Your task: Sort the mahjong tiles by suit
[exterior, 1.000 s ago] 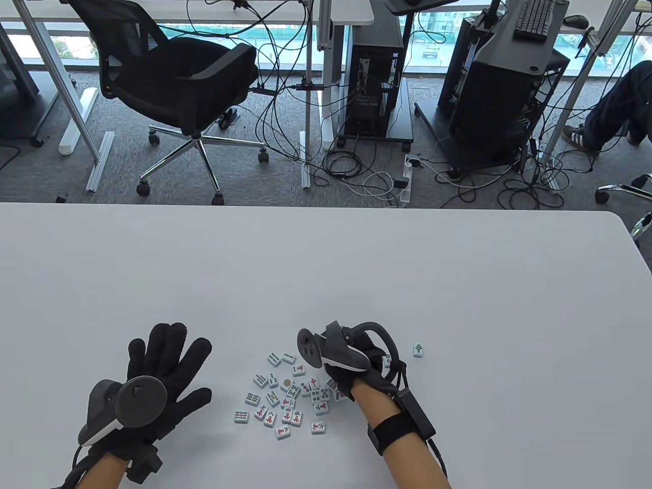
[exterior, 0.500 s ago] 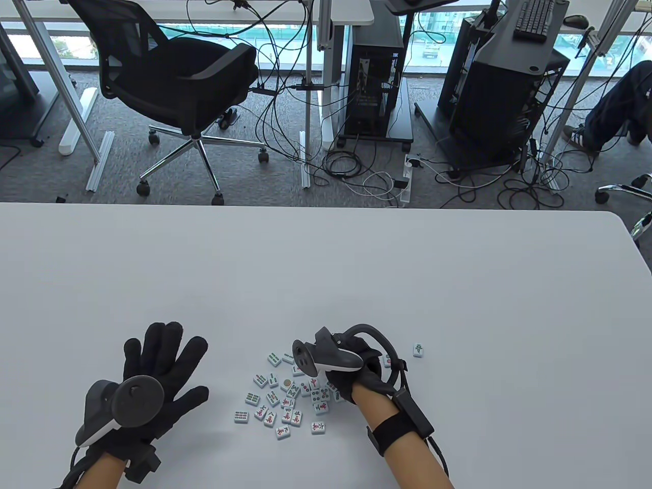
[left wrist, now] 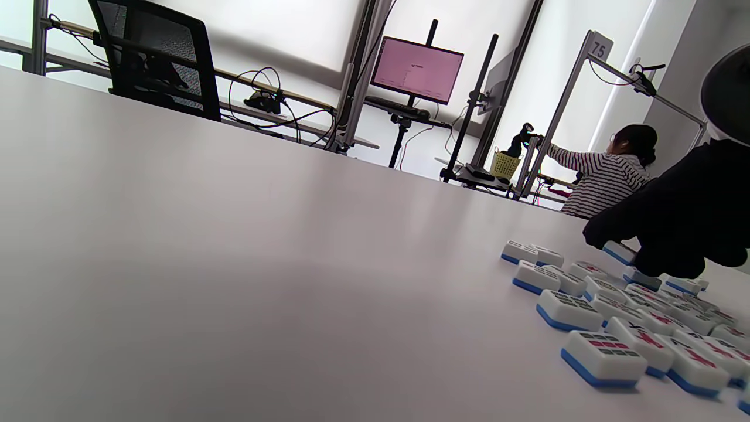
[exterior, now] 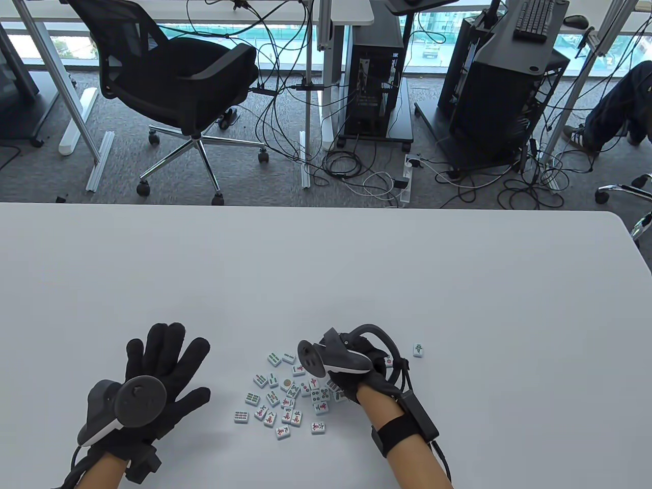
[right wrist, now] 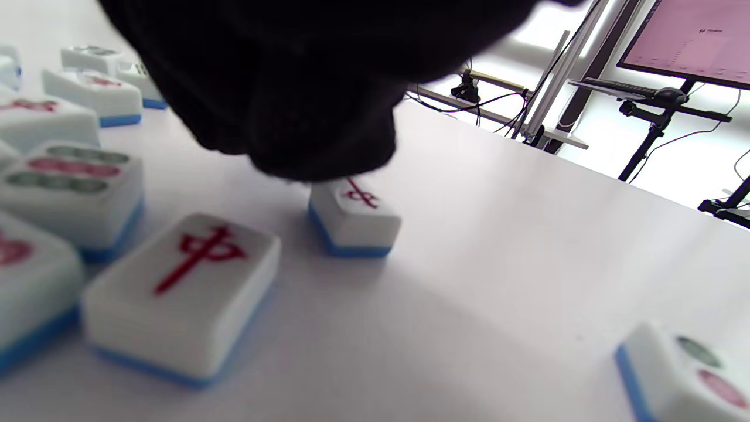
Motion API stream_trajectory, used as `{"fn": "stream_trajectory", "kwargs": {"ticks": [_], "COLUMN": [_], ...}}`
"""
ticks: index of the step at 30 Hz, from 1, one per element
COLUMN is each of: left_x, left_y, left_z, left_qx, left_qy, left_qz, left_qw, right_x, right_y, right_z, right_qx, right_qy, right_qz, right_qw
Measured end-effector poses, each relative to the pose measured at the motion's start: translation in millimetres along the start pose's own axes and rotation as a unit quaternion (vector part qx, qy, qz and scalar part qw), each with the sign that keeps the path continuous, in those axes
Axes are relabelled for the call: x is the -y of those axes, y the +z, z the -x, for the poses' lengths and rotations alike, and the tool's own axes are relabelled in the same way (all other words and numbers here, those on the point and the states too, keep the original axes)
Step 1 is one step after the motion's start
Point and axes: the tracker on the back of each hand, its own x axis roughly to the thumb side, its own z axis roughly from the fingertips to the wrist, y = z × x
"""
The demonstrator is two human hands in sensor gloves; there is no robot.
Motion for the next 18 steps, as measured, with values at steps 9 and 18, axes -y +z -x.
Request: {"fn": "stream_trajectory", "kwargs": {"ticks": [9,18], "left_x": [0.6,1.8], "left_y": [0.3,0.3], "left_z": [-0.2,-1.6], "left_qx": [0.002,0.004], "left_qy": [-0.002,-0.007], "left_qz": [-0.002,0.001], "left_qw": [1.000,1.000], "right_x": [19.3,-34.1], "right_y": [54.8,102.8], "right_z": [56.6,94.1], "right_qx": [-0.057,-0.111], "right_qy": [-0.041,-0.053], "right_qz": [0.003,-0.079], "right_qw": [0.998,0.989]}}
